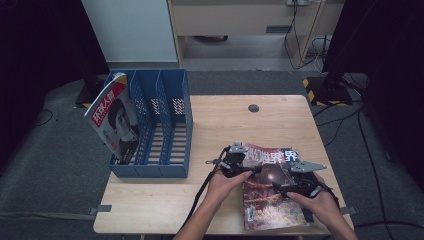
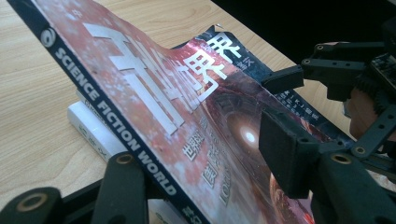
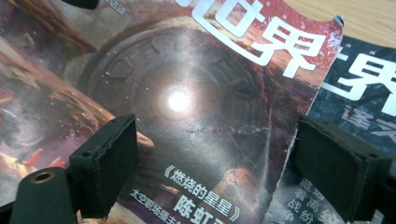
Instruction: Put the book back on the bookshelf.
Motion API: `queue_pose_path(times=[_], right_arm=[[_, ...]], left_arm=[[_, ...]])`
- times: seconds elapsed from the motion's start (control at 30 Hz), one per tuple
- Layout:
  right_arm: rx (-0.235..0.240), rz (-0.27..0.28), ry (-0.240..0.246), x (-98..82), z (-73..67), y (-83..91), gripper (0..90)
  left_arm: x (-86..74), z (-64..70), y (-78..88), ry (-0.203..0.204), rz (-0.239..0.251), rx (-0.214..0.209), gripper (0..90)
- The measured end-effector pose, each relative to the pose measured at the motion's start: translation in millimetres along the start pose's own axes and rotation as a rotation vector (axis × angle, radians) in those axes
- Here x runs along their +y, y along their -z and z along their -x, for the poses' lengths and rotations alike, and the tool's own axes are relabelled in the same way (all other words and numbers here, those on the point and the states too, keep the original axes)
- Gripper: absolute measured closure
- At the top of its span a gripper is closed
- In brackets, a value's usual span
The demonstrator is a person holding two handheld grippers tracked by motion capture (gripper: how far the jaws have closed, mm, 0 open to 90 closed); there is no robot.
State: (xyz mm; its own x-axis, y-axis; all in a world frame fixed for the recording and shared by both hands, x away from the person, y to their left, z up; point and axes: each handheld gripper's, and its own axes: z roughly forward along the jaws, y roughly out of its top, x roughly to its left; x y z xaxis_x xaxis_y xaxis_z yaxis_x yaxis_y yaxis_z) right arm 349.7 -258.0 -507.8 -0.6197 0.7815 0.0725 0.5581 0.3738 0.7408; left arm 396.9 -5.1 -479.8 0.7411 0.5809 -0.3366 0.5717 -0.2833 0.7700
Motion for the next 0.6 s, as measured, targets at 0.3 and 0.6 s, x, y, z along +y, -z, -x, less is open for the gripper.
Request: queue_pose_path(times=[0.3,0.6], right_arm=[[0.007,0.012,0.004,1.8,-0.9,1.7,14.3],[0.0,-0.008,-0.011,-0.2,-1.2,-2.7,11.2]], left_arm=[[5.9,3.1,-1.0,0.012,0.01,0.002,57.4],[8.7,3.9,1.9,0.026,0.007,0.008,66.5]])
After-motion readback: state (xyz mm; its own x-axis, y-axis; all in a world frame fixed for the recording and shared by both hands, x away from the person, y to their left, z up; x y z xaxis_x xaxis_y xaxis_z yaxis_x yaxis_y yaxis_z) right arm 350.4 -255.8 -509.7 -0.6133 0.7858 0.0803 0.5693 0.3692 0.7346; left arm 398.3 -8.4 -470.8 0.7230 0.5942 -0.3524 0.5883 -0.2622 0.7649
